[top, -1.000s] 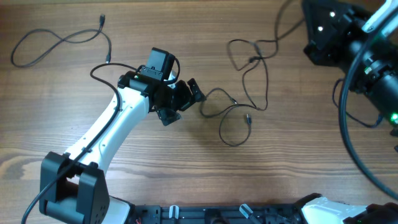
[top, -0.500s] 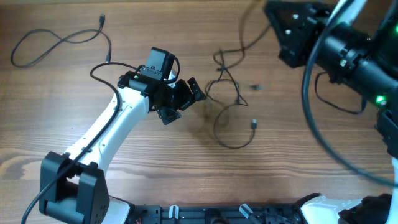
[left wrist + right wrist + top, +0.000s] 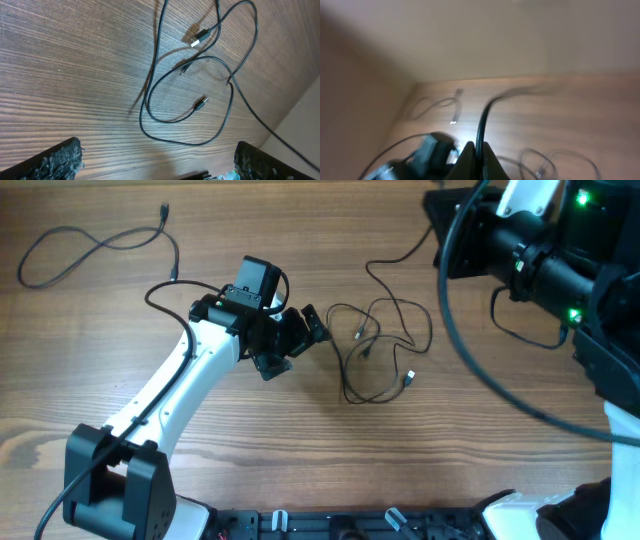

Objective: Untangle cables

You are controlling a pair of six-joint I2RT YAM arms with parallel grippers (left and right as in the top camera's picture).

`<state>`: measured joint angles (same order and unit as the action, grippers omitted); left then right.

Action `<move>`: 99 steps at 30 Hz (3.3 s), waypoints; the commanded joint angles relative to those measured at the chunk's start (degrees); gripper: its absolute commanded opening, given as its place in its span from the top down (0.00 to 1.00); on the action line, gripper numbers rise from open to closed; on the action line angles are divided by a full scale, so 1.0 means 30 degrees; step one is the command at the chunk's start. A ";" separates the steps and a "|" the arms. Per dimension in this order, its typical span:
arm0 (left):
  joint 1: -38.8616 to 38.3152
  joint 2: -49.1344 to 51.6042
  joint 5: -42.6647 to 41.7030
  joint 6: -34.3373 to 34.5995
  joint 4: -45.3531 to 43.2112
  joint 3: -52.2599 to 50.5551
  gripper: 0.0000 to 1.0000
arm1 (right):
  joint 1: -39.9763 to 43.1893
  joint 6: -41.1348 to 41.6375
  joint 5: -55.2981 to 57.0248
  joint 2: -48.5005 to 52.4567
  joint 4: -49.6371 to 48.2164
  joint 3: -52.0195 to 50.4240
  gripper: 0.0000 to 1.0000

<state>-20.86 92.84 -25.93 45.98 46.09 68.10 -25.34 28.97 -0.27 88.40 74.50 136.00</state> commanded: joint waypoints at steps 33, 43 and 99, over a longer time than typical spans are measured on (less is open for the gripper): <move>-0.0051 0.0240 0.0160 -0.0029 0.0175 0.0015 0.00 | 0.0058 0.3453 0.8852 -0.1253 -0.0306 0.0036 0.96; -0.0393 0.0240 0.0175 -0.0036 0.0364 0.0015 0.00 | 0.0058 0.5034 0.9078 0.2965 0.3548 0.0036 0.96; -0.0408 0.0240 0.0175 -0.0022 0.0131 0.0015 0.00 | 0.3810 -0.0175 0.1027 0.6003 0.4401 -0.0058 0.00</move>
<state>-21.87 92.84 -25.93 45.98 46.87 68.10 -14.04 30.61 3.22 105.67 86.96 136.20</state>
